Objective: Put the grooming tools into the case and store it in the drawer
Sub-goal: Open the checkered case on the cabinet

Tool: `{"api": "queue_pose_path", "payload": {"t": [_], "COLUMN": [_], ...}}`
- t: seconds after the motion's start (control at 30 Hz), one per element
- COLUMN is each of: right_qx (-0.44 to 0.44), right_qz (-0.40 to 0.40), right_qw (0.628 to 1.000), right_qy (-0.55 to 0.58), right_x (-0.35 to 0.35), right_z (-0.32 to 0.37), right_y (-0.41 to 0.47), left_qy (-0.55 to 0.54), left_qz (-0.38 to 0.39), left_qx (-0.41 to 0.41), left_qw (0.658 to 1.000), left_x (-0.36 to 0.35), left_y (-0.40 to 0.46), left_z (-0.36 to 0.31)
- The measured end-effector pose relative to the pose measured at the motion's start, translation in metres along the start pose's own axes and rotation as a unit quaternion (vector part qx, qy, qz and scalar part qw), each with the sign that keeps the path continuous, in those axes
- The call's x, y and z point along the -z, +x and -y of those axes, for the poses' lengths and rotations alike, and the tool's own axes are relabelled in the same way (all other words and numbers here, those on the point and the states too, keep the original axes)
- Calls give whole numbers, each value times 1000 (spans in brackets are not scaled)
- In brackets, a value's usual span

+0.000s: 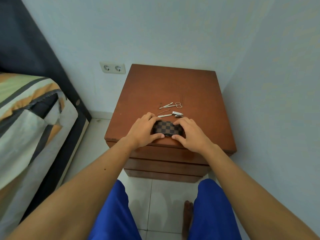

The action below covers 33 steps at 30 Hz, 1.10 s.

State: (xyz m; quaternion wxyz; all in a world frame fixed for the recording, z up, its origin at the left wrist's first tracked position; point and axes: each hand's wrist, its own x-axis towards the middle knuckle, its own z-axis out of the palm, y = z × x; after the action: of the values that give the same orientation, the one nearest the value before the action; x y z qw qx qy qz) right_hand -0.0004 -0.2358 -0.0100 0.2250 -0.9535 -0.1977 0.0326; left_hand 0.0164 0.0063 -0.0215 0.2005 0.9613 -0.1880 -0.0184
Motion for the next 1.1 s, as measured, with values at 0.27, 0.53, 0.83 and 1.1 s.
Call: {"api": "queue_pose_path", "payload": {"t": [0.27,0.53,0.83,1.1], "right_qx": [11,-69,-119,-116], "right_qz": [-18,-115,-115,-120], "right_qw": [999,978,967,973], "right_qy": [43,160,193,159], "right_x": [14,28,14,9], "right_z": [-8,-4,-15,0], "right_y": [11,53,42,58], "left_qy": [-109,-176,-133,-93], "left_qz": [-28,-68,-29,-57], "left_qx": [71,107,73,67], "left_qw": [991,976,988,992], "left_x": [-10,-14,-2,-9], "left_y": [2,-13,-25,-45], "left_z": [7,4,15,-3]}}
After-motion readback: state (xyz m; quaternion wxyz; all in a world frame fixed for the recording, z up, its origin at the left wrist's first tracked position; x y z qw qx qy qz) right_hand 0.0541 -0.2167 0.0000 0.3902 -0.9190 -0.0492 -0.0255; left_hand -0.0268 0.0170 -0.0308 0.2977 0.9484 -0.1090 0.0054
